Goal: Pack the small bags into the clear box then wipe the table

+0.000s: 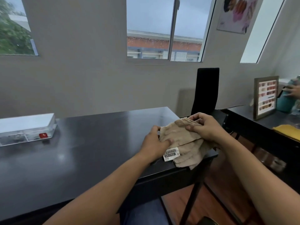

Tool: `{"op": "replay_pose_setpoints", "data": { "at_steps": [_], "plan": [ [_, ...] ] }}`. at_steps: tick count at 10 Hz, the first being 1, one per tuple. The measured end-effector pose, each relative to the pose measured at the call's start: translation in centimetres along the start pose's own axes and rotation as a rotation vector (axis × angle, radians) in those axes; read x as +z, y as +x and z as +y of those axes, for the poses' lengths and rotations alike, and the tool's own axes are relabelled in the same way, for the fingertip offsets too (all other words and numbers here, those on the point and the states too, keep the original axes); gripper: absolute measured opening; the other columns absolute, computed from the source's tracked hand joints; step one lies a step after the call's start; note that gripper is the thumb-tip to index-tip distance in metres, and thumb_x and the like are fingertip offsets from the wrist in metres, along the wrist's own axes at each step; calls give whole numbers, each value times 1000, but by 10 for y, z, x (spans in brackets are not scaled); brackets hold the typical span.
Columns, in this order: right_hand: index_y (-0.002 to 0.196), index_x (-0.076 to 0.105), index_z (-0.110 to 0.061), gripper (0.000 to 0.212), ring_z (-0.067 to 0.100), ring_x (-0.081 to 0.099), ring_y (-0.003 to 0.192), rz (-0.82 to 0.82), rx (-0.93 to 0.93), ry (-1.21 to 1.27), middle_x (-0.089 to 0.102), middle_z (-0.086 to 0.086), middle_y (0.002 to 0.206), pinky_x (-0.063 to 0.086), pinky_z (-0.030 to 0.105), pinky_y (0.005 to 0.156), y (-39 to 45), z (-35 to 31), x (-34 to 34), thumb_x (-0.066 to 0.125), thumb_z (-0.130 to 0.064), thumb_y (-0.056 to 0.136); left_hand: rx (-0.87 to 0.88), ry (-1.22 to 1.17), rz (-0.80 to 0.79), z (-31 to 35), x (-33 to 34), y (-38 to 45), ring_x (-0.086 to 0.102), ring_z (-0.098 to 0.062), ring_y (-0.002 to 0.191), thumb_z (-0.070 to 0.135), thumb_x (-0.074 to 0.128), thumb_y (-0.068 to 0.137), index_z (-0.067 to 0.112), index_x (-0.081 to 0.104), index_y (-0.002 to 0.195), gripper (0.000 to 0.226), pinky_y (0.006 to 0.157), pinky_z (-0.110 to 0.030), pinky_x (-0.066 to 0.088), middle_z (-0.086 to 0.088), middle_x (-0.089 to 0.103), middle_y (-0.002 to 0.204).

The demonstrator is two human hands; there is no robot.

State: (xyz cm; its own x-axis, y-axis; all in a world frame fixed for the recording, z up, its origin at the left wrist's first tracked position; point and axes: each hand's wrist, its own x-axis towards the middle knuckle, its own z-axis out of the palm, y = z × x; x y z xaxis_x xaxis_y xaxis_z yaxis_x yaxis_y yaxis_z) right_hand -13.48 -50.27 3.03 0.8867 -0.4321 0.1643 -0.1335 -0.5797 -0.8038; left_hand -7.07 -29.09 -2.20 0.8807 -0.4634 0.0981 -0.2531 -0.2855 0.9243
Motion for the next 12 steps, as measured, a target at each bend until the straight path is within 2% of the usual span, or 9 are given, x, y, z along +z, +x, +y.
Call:
{"op": "replay_pose_setpoints", "data": {
  "at_steps": [1,2,3,4,5,6,8,10,12],
  "plan": [
    [103,67,-27,26,17,63,87,84,31,-158,65,-5,90,43,25,68,9,19,6,83,-20,84,23,96,20,3,14,9,66,-16,95,32,78,81,29,45,126,56,76,-28,50,5,67,101],
    [135,52,-27,50,22,60,110,160,-58,-374,60,2,122,48,39,95,4,35,21,74,-31,90,145,291,39,2,21,13,58,-20,115,31,78,79,28,36,140,75,94,-31,45,-1,57,127],
    [148,46,-25,58,24,51,134,78,-198,-429,53,5,146,39,50,111,-9,47,39,59,-46,96,324,621,82,2,22,7,48,-22,128,41,66,88,28,38,146,66,105,-39,33,-1,49,142],
    [149,51,-22,56,22,38,148,-82,-229,-537,40,5,162,25,47,120,-12,58,48,39,-50,102,402,832,50,-4,25,-2,39,-18,141,43,44,100,30,47,145,47,112,-43,19,6,44,154],
    [154,44,-24,49,14,25,154,-150,-193,-576,26,-2,169,12,44,124,-5,59,47,38,-41,108,348,887,-6,-9,31,-9,32,-17,147,41,28,106,28,47,146,46,117,-50,6,5,39,160],
    [156,40,-25,50,13,21,155,-156,-189,-590,24,-4,170,10,43,125,-3,56,48,36,-41,109,345,918,-15,-11,32,-9,31,-17,148,40,24,107,26,45,148,49,119,-50,3,3,37,162],
    [155,43,-25,50,15,25,154,-168,-162,-589,27,-3,169,12,46,125,-4,49,48,38,-42,108,365,802,-74,-14,20,-7,36,-20,146,46,32,105,28,46,148,49,122,-44,13,2,37,162],
    [144,55,-25,45,27,43,143,-105,-145,-679,44,3,159,26,44,117,1,16,64,45,-44,105,357,727,-42,-26,-13,-8,46,-22,139,46,40,101,22,54,143,51,121,-43,25,-3,50,152],
    [138,62,-22,43,33,52,134,-81,-341,-574,54,8,150,36,45,114,-9,-26,125,49,-43,103,306,741,82,-54,-77,-22,47,-15,138,52,44,98,23,54,143,55,122,-38,23,0,54,149]
  ]
}}
